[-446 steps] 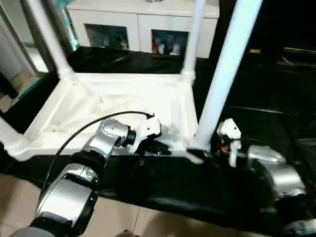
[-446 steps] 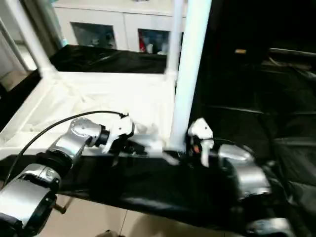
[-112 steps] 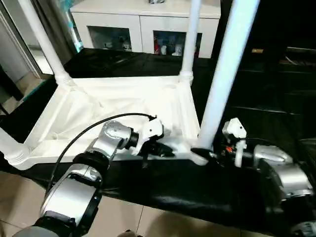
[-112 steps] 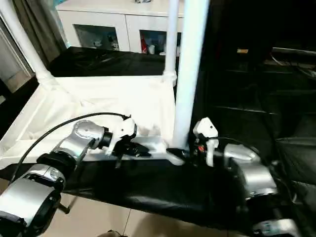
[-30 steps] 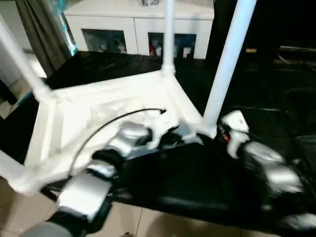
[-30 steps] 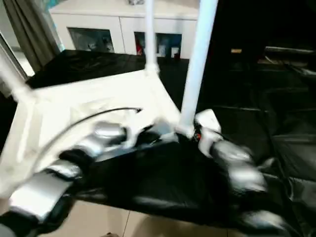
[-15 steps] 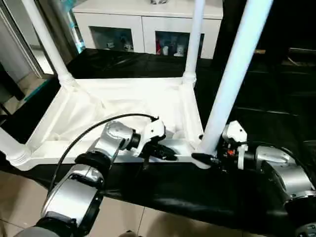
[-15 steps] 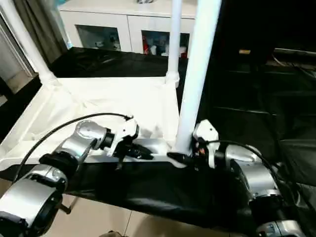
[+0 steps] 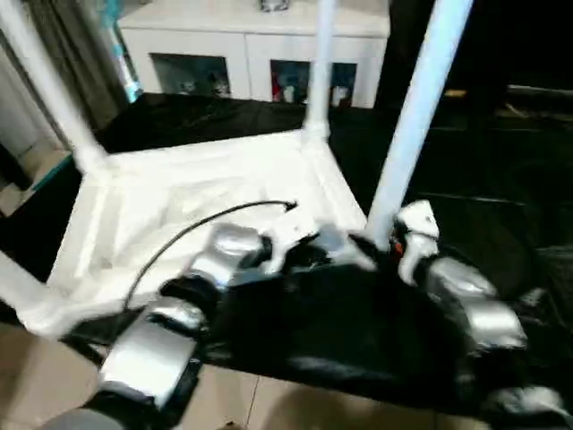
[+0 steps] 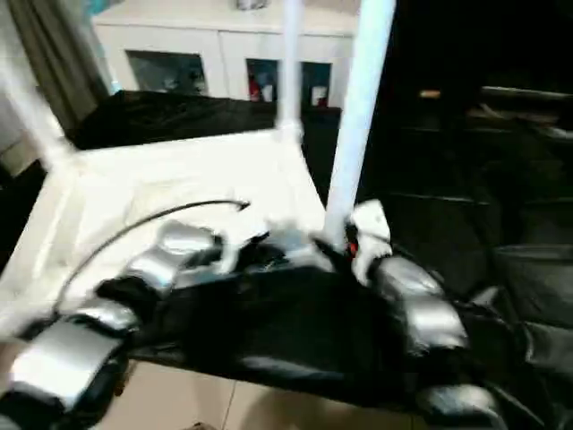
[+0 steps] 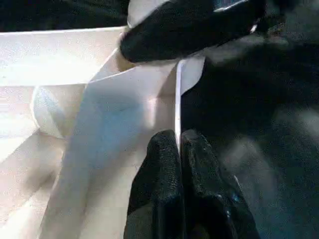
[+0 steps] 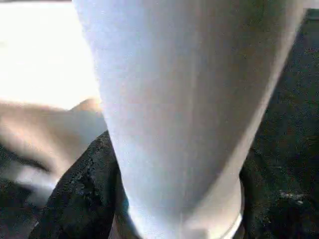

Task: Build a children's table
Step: Rotate leg to tighten

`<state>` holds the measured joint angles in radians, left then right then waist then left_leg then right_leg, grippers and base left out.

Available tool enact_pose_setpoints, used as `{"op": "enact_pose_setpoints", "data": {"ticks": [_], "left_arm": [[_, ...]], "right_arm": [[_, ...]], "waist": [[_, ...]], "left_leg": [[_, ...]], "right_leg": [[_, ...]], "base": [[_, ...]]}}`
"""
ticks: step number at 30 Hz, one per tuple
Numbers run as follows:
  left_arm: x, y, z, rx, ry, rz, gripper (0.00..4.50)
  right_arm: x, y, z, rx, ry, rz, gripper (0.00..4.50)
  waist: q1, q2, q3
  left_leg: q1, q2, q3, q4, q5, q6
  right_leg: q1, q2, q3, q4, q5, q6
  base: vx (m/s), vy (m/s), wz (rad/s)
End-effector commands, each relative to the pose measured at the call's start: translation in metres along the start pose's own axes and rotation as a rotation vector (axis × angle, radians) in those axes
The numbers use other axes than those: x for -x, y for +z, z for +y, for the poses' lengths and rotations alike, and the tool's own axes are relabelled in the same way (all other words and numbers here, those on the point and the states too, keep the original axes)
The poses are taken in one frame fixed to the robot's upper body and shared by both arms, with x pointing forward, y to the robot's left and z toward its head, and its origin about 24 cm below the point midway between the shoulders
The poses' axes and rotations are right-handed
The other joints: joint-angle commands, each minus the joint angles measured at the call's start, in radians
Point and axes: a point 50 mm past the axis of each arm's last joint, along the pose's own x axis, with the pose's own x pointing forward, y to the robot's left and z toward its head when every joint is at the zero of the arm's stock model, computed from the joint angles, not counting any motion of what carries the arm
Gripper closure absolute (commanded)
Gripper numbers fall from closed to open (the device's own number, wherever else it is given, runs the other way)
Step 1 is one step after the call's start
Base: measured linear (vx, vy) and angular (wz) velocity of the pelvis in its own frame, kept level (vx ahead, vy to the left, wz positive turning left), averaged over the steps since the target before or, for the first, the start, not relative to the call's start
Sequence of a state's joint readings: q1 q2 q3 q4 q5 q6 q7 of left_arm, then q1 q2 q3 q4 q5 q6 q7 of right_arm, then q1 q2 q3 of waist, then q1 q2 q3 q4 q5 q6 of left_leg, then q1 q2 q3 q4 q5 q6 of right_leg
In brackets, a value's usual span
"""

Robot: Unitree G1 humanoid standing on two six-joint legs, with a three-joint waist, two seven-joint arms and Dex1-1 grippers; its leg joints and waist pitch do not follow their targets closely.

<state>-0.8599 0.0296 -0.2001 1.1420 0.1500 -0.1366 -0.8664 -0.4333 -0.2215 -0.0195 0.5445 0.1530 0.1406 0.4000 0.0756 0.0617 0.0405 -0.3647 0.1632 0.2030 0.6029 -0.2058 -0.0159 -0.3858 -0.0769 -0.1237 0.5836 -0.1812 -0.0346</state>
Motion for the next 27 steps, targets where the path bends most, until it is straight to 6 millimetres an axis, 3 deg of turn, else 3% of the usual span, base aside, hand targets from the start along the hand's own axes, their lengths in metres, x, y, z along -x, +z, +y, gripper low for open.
{"op": "enact_pose_setpoints", "data": {"ticks": [1,3,5,6,8,11,12,17,18,20,22,24,25,27], "left_arm": [[-0.009,0.014,0.004,0.033,0.114,-0.047,4.50],[-0.019,0.022,-0.001,0.051,0.140,-0.065,4.50],[-0.023,0.025,-0.004,0.039,0.129,-0.068,4.50],[-0.023,0.026,-0.005,0.027,0.117,-0.066,4.50],[-0.023,0.027,-0.006,0.025,0.097,-0.076,4.50],[-0.018,0.023,-0.005,0.007,0.054,-0.081,4.50],[-0.016,0.021,-0.005,0.004,0.040,-0.083,4.50],[-0.001,0.010,-0.002,-0.010,-0.049,-0.081,4.50],[0.007,0.004,-0.001,-0.023,-0.097,-0.069,4.50],[0.017,-0.002,0.000,-0.033,-0.165,-0.063,4.50],[0.029,-0.007,0.000,-0.026,-0.253,-0.074,4.50],[0.036,-0.009,0.000,-0.024,-0.293,-0.075,4.50],[0.038,-0.010,0.001,-0.025,-0.303,-0.075,4.50],[0.043,-0.012,0.001,-0.018,-0.336,-0.069,4.50]], "right_arm": [[0.001,-0.031,-0.005,-0.065,-0.159,0.139,1.80],[-0.007,-0.028,0.005,-0.040,-0.154,0.125,1.80],[-0.010,-0.023,0.013,-0.001,-0.107,0.096,1.80],[-0.011,-0.020,0.015,0.009,-0.079,0.077,1.25],[-0.012,-0.014,0.018,0.012,-0.033,0.038,1.11],[-0.009,-0.007,0.018,0.013,0.046,-0.004,0.91],[-0.007,-0.005,0.016,0.033,0.066,-0.009,0.67],[0.008,0.003,0.011,0.144,0.266,-0.024,0.67],[0.017,0.005,0.009,0.175,0.369,-0.012,0.67],[0.028,0.006,0.006,0.197,0.478,0.013,0.67],[0.039,0.006,0.003,0.179,0.581,0.055,0.67],[0.044,0.006,0.000,0.179,0.621,0.075,0.67],[0.045,0.006,-0.001,0.179,0.631,0.080,0.67],[0.047,0.007,-0.002,0.183,0.650,0.085,0.67]], "waist": [[-0.007,-0.021,-0.059],[-0.009,-0.022,-0.060],[-0.006,-0.023,-0.063],[-0.005,-0.012,-0.062],[-0.006,-0.020,-0.063],[-0.004,-0.021,-0.062],[-0.004,-0.021,-0.062],[0.002,-0.025,-0.062],[0.003,-0.022,-0.063],[0.010,-0.025,-0.062],[0.011,-0.028,-0.063],[0.013,-0.024,-0.062],[0.016,-0.030,-0.063],[0.019,-0.026,-0.063]], "left_leg": [[0.014,0.080,-0.044,-0.072,-0.148,0.062],[0.012,0.078,-0.044,-0.071,-0.140,0.065],[0.009,0.076,-0.042,-0.067,-0.120,0.089],[0.007,0.076,-0.043,-0.067,-0.108,0.103],[0.007,0.076,-0.042,-0.066,-0.110,0.117],[0.006,0.077,-0.042,-0.066,-0.114,0.128],[0.004,0.076,-0.041,-0.065,-0.113,0.135],[-0.001,0.077,-0.040,-0.060,-0.094,0.170],[0.000,0.079,-0.040,-0.061,-0.093,0.174],[-0.002,0.082,-0.040,-0.059,-0.094,0.189],[-0.003,0.082,-0.040,-0.060,-0.097,0.189],[0.001,0.085,-0.039,-0.061,-0.101,0.181],[0.003,0.088,-0.040,-0.063,-0.101,0.173],[0.005,0.090,-0.041,-0.064,-0.099,0.158]], "right_leg": [[0.044,-0.107,0.069,-0.086,-0.282,-0.156],[0.046,-0.107,0.069,-0.081,-0.253,-0.165],[0.050,-0.109,0.070,-0.080,-0.218,-0.166],[0.051,-0.109,0.070,-0.077,-0.192,-0.169],[0.052,-0.108,0.069,-0.077,-0.181,-0.170],[0.053,-0.108,0.068,-0.079,-0.199,-0.168],[0.055,-0.108,0.067,-0.078,-0.202,-0.164],[0.058,-0.106,0.065,-0.073,-0.178,-0.162],[0.054,-0.105,0.064,-0.074,-0.185,-0.162],[0.057,-0.105,0.065,-0.071,-0.187,-0.153],[0.056,-0.105,0.063,-0.071,-0.201,-0.156],[0.050,-0.105,0.064,-0.074,-0.223,-0.157],[0.050,-0.106,0.065,-0.074,-0.228,-0.159],[0.046,-0.107,0.067,-0.071,-0.220,-0.166]], "base": [[0.000,0.000,0.00],[0.000,0.000,0.00],[0.000,0.000,0.00],[0.000,0.000,0.00],[0.000,0.000,0.00],[0.000,0.000,0.00],[0.000,0.000,0.00],[0.000,0.000,0.00],[0.000,0.000,0.00],[0.000,0.000,0.00],[0.000,0.000,0.00],[0.000,0.000,0.00],[0.000,0.000,0.00],[0.000,0.000,0.00]]}}
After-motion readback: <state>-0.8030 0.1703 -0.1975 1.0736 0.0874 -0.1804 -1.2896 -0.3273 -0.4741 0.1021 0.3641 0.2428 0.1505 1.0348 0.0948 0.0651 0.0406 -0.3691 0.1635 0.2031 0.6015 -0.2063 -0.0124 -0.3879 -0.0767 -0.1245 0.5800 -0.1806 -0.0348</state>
